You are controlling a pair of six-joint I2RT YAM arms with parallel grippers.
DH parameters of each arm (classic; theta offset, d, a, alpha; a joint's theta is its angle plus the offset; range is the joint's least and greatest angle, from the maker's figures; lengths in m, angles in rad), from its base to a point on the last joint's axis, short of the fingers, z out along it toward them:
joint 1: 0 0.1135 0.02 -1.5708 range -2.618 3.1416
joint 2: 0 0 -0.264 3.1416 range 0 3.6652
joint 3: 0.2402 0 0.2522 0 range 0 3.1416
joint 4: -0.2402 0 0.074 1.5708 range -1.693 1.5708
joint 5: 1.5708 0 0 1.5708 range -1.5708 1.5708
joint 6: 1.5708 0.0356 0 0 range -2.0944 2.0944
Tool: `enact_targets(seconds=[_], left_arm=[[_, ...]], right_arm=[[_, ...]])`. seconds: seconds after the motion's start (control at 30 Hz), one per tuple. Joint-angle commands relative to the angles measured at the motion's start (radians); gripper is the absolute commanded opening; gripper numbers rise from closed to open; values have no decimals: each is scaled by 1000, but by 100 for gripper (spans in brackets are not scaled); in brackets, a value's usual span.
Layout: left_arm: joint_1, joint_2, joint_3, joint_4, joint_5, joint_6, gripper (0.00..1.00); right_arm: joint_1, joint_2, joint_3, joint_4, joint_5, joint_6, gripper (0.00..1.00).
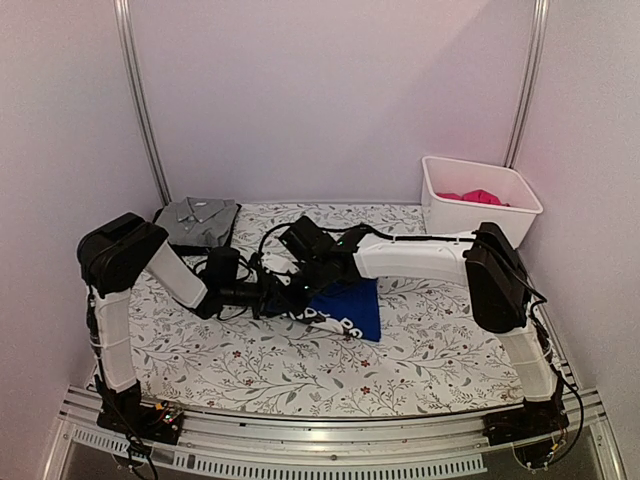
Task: Fold and stack the mixed laundry pile
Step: Pass from the left arm to the right
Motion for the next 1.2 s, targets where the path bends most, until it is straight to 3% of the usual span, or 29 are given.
enact_targets(seconds=[0.0,0.07,0.27,0.33,0.47,0.63,0.8,1.17], left_arm=[[3,-21,-1,-46,1,51,15],[11,-47,58,-236,-33,150,0],[20,-60,348,-830,-215,543,0],[29,-59,438,-972,-279,642,0],[59,-27,644,-1213,-395,848,0],[81,89,1013,-1537,-622,1098,0],[93,225,1323,-1734,-825,1236,0],[175,191,1379,-1715,-960,1346,0]], right_arm=[[5,-64,-12,36,-4,-10,11],[4,-79,-32,38,8,-8,21],[-6,-203,-156,37,36,5,51],[-21,-261,-208,38,18,20,65],[-65,-371,-319,82,-21,70,81],[-122,-470,-416,120,-27,132,87],[-150,-498,-457,120,-20,143,88],[-174,-479,-437,114,-30,127,89]])
